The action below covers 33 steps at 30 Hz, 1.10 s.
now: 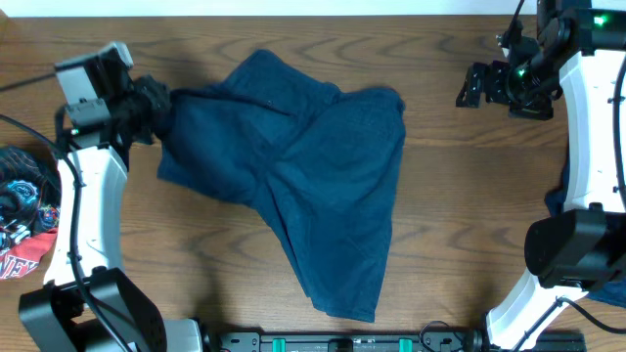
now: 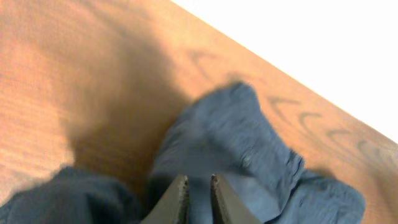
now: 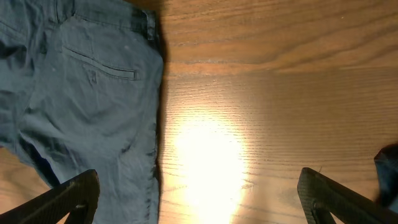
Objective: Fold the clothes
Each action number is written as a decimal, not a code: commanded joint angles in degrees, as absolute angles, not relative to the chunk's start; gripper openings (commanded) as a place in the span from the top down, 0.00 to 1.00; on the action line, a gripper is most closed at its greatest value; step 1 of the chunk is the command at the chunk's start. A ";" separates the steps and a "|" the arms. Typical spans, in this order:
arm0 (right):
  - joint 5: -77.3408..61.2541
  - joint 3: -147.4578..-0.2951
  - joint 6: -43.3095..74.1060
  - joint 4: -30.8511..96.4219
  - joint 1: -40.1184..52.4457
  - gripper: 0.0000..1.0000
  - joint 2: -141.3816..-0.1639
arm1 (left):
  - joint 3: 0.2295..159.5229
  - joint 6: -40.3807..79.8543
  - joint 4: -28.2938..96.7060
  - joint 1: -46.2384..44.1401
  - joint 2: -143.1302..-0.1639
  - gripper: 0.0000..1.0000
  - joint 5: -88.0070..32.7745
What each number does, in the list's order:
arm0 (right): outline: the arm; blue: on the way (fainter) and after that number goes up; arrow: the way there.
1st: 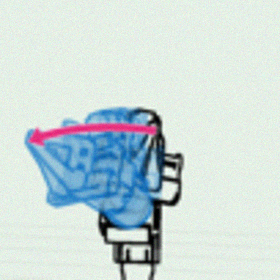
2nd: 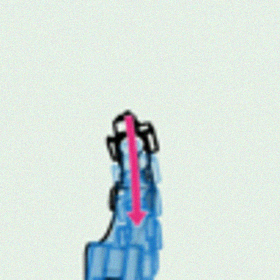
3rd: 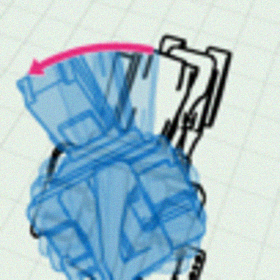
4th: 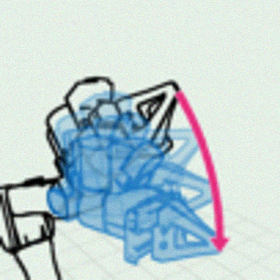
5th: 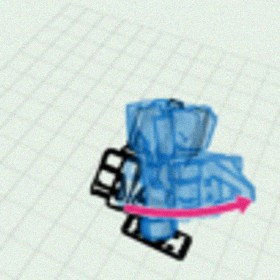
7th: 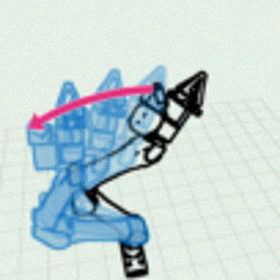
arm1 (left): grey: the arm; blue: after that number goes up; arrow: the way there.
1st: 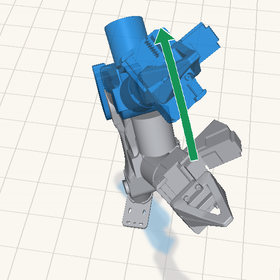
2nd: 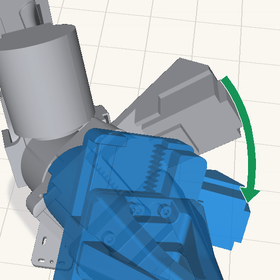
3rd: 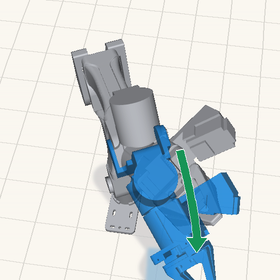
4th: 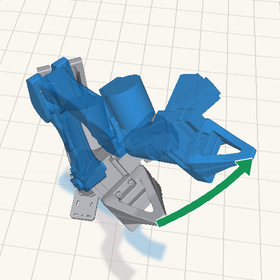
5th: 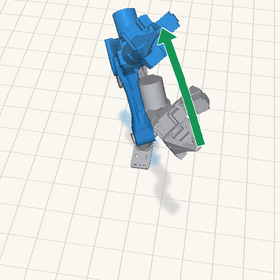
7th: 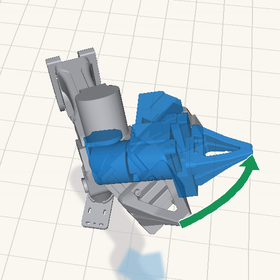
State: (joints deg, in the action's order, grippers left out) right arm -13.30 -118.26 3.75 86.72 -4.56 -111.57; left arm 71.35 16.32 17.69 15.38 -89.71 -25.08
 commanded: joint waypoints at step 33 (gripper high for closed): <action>-25.91 -109.32 0.64 49.98 6.48 0.01 -135.76 | 75.61 18.52 52.69 -1.98 -84.29 0.02 -26.72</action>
